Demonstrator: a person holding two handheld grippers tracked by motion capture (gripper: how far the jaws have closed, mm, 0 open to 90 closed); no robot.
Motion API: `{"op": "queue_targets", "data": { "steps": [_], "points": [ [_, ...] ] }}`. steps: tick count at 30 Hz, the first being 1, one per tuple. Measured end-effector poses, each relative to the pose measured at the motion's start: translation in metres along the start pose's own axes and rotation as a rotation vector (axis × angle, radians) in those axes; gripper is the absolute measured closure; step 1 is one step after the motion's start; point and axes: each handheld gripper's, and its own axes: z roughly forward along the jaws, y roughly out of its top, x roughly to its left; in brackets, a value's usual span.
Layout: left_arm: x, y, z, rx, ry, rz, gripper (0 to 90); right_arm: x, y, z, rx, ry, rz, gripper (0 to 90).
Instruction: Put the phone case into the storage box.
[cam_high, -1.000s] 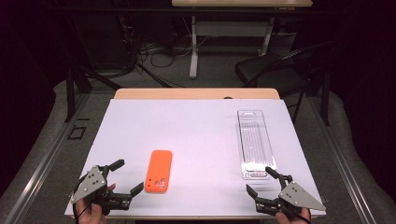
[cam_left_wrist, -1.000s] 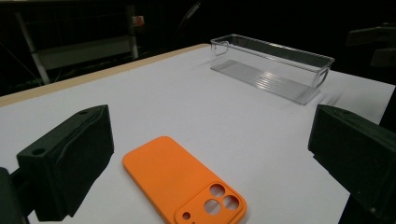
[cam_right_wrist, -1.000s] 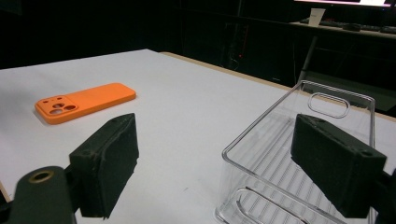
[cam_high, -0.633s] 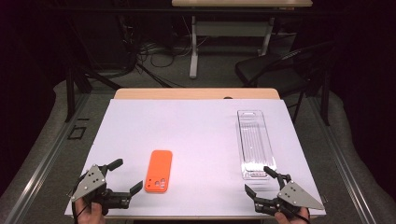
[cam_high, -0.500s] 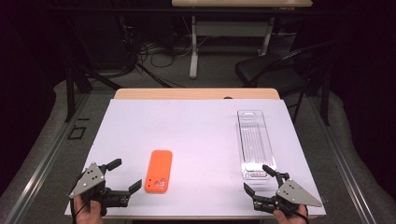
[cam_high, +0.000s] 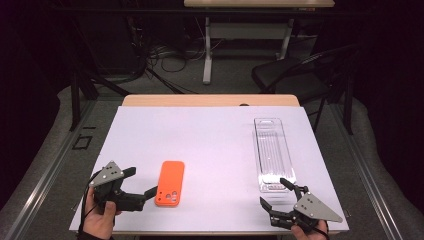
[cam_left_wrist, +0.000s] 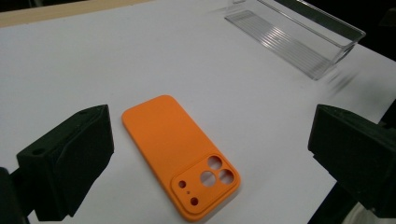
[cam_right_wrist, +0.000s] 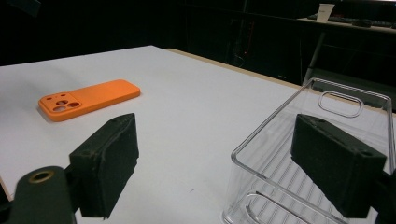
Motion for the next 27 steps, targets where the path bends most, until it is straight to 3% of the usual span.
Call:
{"op": "queue_targets", "data": {
  "steps": [6,7,10,11,18,21,24,25,27],
  "points": [
    [0.0,0.013,0.012,0.107,-0.039,-0.043,0.3,-0.001,0.001,-0.002,-0.004,0.0,-0.003,14.5],
    [0.0,0.013,0.012,0.107,-0.039,-0.043,0.3,-0.001,0.001,-0.002,-0.006,0.0,-0.004,14.5],
    [0.003,0.019,0.018,0.176,-0.046,-0.07,0.3,-0.001,0.0,-0.001,-0.003,0.003,0.0,14.5],
    [0.002,0.023,0.023,0.22,-0.034,-0.069,0.3,-0.001,0.0,0.0,0.001,0.008,0.003,14.5],
    [-0.003,0.031,0.035,0.304,-0.05,-0.032,1.3,0.001,0.0,0.002,0.004,0.012,-0.003,14.5],
    [-0.005,0.033,0.04,0.307,-0.058,-0.018,22.1,0.0,0.0,0.001,0.005,0.01,-0.004,14.5],
    [-0.005,0.036,0.047,0.336,-0.067,0.0,23.1,0.0,0.0,0.001,0.0,0.007,-0.001,14.5],
    [-0.004,0.037,0.052,0.346,-0.068,0.003,33.1,0.0,-0.001,0.001,0.003,0.007,-0.001,14.5],
    [-0.004,0.038,0.054,0.356,-0.071,0.003,33.8,0.0,-0.001,0.001,0.003,0.007,-0.001,14.5]
  ]
}}
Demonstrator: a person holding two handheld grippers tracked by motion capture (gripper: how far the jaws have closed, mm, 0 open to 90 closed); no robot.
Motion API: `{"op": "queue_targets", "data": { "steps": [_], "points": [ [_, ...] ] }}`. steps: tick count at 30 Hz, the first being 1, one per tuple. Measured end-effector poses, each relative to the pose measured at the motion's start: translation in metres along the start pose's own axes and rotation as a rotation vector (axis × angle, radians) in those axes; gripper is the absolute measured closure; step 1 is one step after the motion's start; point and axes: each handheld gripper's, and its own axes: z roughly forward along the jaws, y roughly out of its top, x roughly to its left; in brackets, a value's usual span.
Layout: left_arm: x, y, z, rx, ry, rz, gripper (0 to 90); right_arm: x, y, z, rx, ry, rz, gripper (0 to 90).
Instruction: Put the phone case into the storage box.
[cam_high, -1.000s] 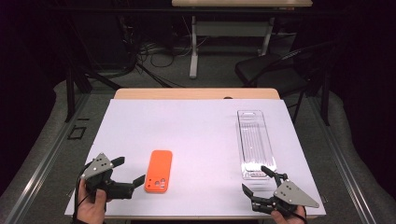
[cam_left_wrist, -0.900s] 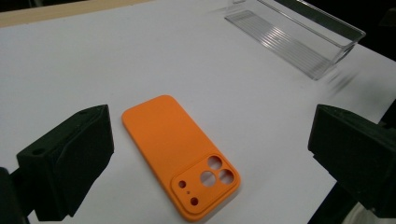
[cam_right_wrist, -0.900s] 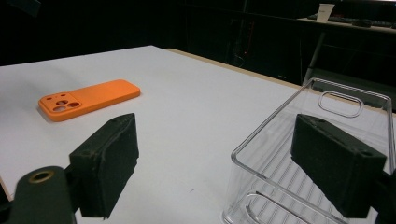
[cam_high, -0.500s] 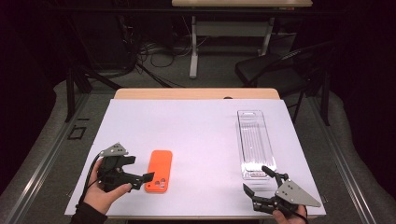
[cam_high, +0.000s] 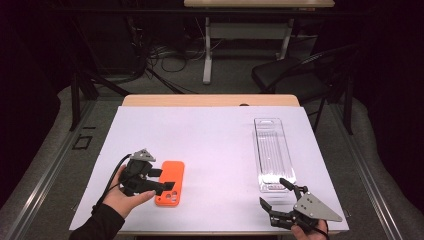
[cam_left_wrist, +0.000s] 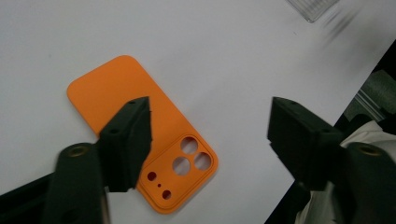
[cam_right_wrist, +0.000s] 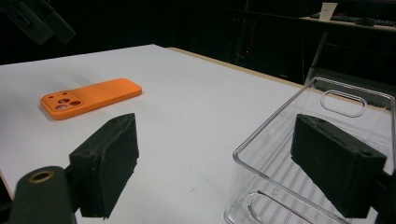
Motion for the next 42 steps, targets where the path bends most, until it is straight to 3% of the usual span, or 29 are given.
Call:
{"op": "queue_targets", "data": {
  "steps": [1,5,6,9,11,15,20,24,33,42],
  "points": [
    [0.001,0.001,0.002,0.01,-0.009,-0.003,33.8,0.0,0.0,0.0,0.0,0.0,-0.001,14.5],
    [0.002,0.003,0.01,0.026,-0.027,-0.016,49.9,0.0,0.0,0.0,0.001,0.001,-0.002,14.5],
    [0.002,0.002,0.014,0.031,-0.016,-0.039,52.4,0.0,0.0,0.0,0.005,0.002,-0.003,14.5],
    [0.001,0.001,0.019,0.035,-0.014,-0.039,60.7,0.0,0.0,0.0,0.009,0.006,-0.003,14.5],
    [0.0,-0.001,0.025,0.046,0.009,-0.022,67.1,0.0,0.0,0.0,0.008,0.006,-0.002,14.5],
    [-0.001,-0.003,0.03,0.061,0.008,-0.04,76.7,0.0,0.0,0.0,0.007,0.008,-0.001,14.5],
    [-0.005,-0.006,0.046,0.095,-0.031,-0.064,87.5,0.0,0.0,0.0,0.014,0.015,0.0,14.5],
    [-0.009,-0.009,0.061,0.129,-0.013,-0.068,90.0,0.0,0.0,0.0,0.014,0.019,0.0,14.5],
    [-0.011,-0.016,0.082,0.187,-0.014,-0.07,90.0,0.0,0.0,-0.001,0.015,0.022,0.002,14.5],
    [-0.009,-0.021,0.084,0.212,0.0,-0.069,90.0,0.0,0.0,-0.001,0.015,0.025,0.003,14.5]
  ]
}}
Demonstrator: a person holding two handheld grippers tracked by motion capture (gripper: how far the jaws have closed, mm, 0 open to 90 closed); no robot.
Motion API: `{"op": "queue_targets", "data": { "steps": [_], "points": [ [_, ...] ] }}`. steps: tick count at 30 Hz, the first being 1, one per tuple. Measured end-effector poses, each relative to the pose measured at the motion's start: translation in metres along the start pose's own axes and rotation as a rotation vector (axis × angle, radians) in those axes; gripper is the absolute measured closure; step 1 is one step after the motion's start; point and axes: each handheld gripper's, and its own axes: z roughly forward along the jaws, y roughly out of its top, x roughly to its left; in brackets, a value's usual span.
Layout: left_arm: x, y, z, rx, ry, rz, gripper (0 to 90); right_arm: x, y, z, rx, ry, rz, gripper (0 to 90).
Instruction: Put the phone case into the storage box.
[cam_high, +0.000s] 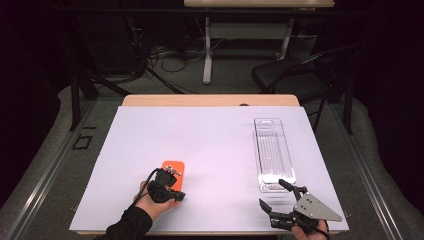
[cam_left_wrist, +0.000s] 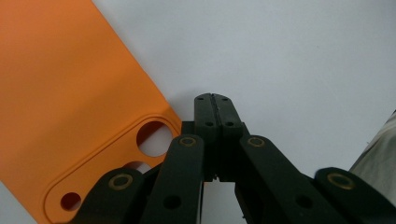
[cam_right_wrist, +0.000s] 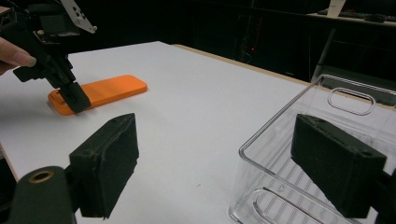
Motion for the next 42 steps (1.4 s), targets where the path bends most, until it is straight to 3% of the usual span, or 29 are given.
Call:
{"op": "queue_targets", "data": {
  "steps": [7,13,31,32,42],
  "points": [
    [0.004,-0.005,-0.005,0.013,0.015,0.001,90.0,0.0,0.0,0.0,0.0,0.001,0.0,14.5],
    [0.013,-0.01,-0.013,0.0,0.036,-0.025,90.0,0.0,0.0,0.0,-0.004,0.001,0.002,14.5],
    [0.042,-0.021,-0.032,0.03,0.122,-0.076,90.0,0.0,-0.001,0.001,-0.006,0.003,0.001,14.5],
    [0.044,-0.022,-0.033,0.031,0.129,-0.084,90.0,0.0,0.0,-0.001,0.017,0.01,-0.003,14.5],
    [0.047,-0.024,-0.036,0.039,0.156,-0.071,90.0,0.001,-0.001,0.001,0.005,0.004,0.002,14.5]
  ]
}}
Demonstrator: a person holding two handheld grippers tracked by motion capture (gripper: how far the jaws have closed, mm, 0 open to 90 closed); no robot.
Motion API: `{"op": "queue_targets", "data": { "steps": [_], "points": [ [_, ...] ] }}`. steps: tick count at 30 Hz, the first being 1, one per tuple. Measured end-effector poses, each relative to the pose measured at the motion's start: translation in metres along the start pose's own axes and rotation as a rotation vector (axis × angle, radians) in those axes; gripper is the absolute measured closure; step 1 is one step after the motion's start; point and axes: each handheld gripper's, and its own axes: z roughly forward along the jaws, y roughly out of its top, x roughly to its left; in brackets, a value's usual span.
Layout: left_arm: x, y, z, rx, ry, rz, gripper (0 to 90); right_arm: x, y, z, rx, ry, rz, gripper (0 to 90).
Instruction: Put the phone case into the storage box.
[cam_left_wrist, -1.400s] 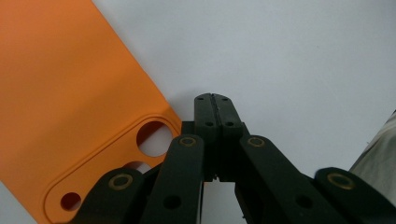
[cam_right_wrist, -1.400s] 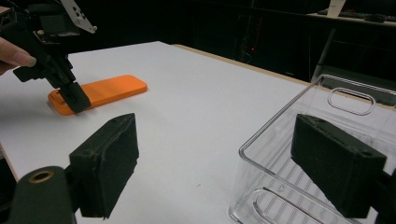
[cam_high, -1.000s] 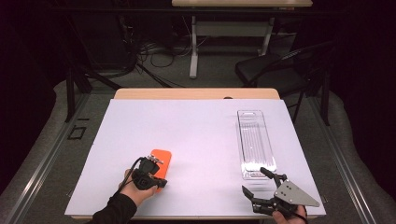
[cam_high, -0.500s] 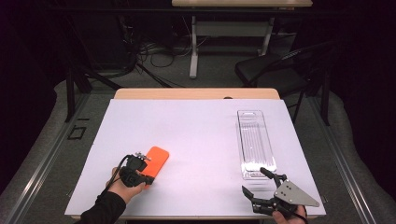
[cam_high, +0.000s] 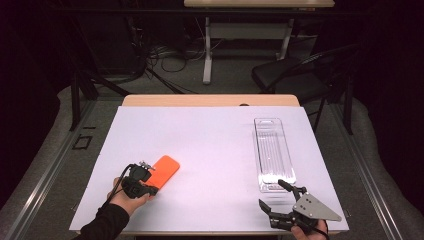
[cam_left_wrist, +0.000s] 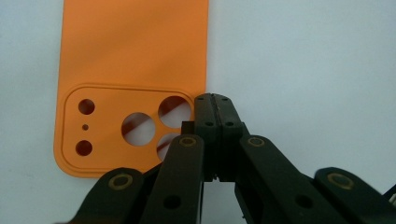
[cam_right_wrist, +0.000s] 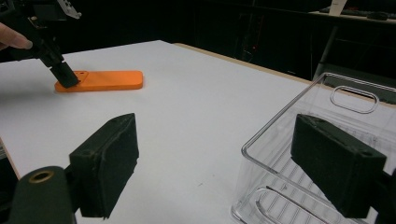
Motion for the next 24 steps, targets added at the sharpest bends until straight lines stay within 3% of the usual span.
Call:
{"op": "queue_targets", "data": {
  "steps": [8,13,17,21,24],
  "points": [
    [-0.002,0.003,-0.006,-0.011,0.006,0.014,90.0,0.0,0.0,0.001,0.0,0.002,0.002,14.5],
    [-0.001,0.006,-0.012,-0.026,0.007,0.013,77.4,0.0,0.0,0.001,0.004,0.003,0.006,14.5],
    [-0.001,0.008,-0.016,-0.044,0.013,0.037,65.8,0.0,-0.001,0.001,0.006,0.004,0.009,14.5],
    [0.002,0.011,-0.024,-0.061,0.026,0.028,56.1,-0.001,-0.001,0.001,0.007,0.004,0.009,14.5],
    [0.006,0.015,-0.028,-0.05,0.005,0.012,47.5,-0.001,-0.001,0.001,0.006,0.004,0.008,14.5]
  ]
}}
